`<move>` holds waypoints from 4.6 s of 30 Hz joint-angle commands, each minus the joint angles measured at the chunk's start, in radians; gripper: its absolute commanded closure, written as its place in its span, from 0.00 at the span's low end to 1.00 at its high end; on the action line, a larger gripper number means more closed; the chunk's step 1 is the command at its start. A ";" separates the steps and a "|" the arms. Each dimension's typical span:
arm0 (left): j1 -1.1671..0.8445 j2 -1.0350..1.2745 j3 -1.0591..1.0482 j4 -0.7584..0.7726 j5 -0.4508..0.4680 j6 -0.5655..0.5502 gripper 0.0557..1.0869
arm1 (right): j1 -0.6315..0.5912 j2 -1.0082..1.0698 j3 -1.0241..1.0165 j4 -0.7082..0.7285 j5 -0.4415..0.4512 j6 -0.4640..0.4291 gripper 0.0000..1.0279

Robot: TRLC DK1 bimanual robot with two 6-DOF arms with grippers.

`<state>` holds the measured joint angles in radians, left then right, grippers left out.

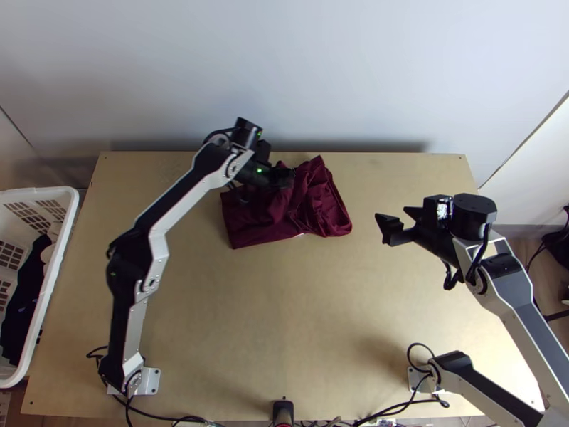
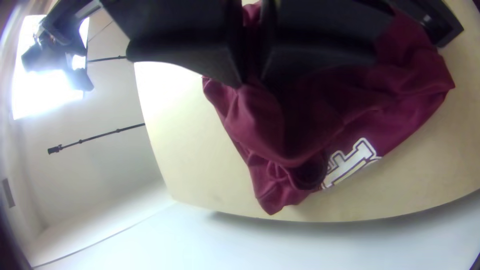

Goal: Fold the t-shirt

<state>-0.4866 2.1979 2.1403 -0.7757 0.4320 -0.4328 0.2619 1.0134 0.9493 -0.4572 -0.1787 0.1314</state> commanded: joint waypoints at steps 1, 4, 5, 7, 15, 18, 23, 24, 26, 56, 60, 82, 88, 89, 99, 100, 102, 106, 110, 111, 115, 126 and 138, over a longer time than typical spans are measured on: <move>-0.053 0.098 0.124 0.072 -0.019 -0.069 0.96 | -0.015 -0.013 -0.015 0.002 0.001 -0.009 0.05; -0.063 0.109 0.124 0.161 -0.022 -0.115 0.96 | -0.015 -0.013 -0.017 0.000 0.001 -0.009 0.05; -0.064 0.112 0.125 0.187 -0.021 -0.129 0.96 | -0.015 -0.013 -0.020 0.000 0.001 -0.009 0.05; -0.073 0.126 0.135 0.214 -0.022 -0.147 0.96 | -0.015 -0.015 -0.027 0.000 0.001 -0.009 0.05; -0.110 0.186 0.141 0.306 -0.038 -0.187 0.96 | -0.023 -0.026 -0.052 0.000 0.001 -0.016 0.05; -0.127 0.201 0.141 0.357 -0.038 -0.204 0.96 | -0.024 -0.027 -0.060 0.000 -0.001 -0.016 0.05; -0.141 0.235 0.142 0.483 -0.038 -0.264 0.72 | -0.015 -0.036 -0.086 0.000 -0.001 -0.007 0.05; -0.142 0.244 0.141 0.509 -0.038 -0.281 0.43 | -0.010 -0.039 -0.092 0.000 -0.001 -0.003 0.05; -0.147 0.249 0.141 0.523 -0.038 -0.291 0.04 | -0.001 -0.045 -0.101 0.000 -0.001 0.001 0.05; 0.017 -0.334 -0.289 0.216 -0.165 0.143 0.04 | 0.002 0.007 -0.308 0.117 -0.005 0.174 0.05; 0.036 -0.455 -0.419 0.184 -0.248 0.209 0.04 | -0.007 0.044 -0.357 0.158 -0.054 0.208 0.05; 0.197 -0.865 -0.832 0.165 -0.380 0.293 0.04 | 0.063 0.557 -0.093 0.327 -0.248 0.372 0.05; 0.292 -0.952 -0.890 0.165 -0.380 0.330 0.04 | 0.066 0.692 -0.029 0.370 -0.257 0.392 0.05; 0.306 -0.966 -0.896 0.165 -0.380 0.336 0.04 | 0.066 0.709 -0.020 0.376 -0.257 0.392 0.05; 0.404 -1.018 -0.901 0.164 -0.378 0.384 0.04 | 0.068 0.826 0.082 0.450 -0.257 0.456 0.05; 0.408 -1.018 -0.901 0.164 -0.380 0.385 0.04 | 0.068 0.837 0.097 0.469 -0.255 0.470 0.05; 0.418 -1.015 -0.901 0.167 -0.378 0.391 0.04 | 0.068 0.872 0.137 0.494 -0.255 0.499 0.05; 0.424 -1.008 -0.901 0.171 -0.378 0.398 0.04 | 0.073 0.944 0.221 0.494 -0.255 0.516 0.05; 0.433 -1.003 -0.902 0.174 -0.378 0.408 0.04 | 0.105 0.993 0.307 0.491 -0.251 0.534 0.05; 0.436 -1.001 -0.905 0.174 -0.378 0.410 0.04 | 0.117 1.002 0.333 0.480 -0.231 0.530 0.07; 0.451 -0.998 -0.924 0.174 -0.378 0.425 0.04 | 0.149 1.022 0.431 0.391 -0.162 0.494 0.64; 0.482 -0.998 -0.944 0.184 -0.378 0.436 0.04 | -0.013 0.944 0.388 0.387 -0.120 0.382 0.97; 0.482 -0.981 -0.947 0.188 -0.377 0.436 0.04 | -0.288 0.834 0.318 0.350 -0.123 0.217 0.97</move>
<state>-0.0051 1.2060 1.1961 -0.5896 0.0551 0.0013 0.1188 1.8984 1.2896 -0.0772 -0.3027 0.4294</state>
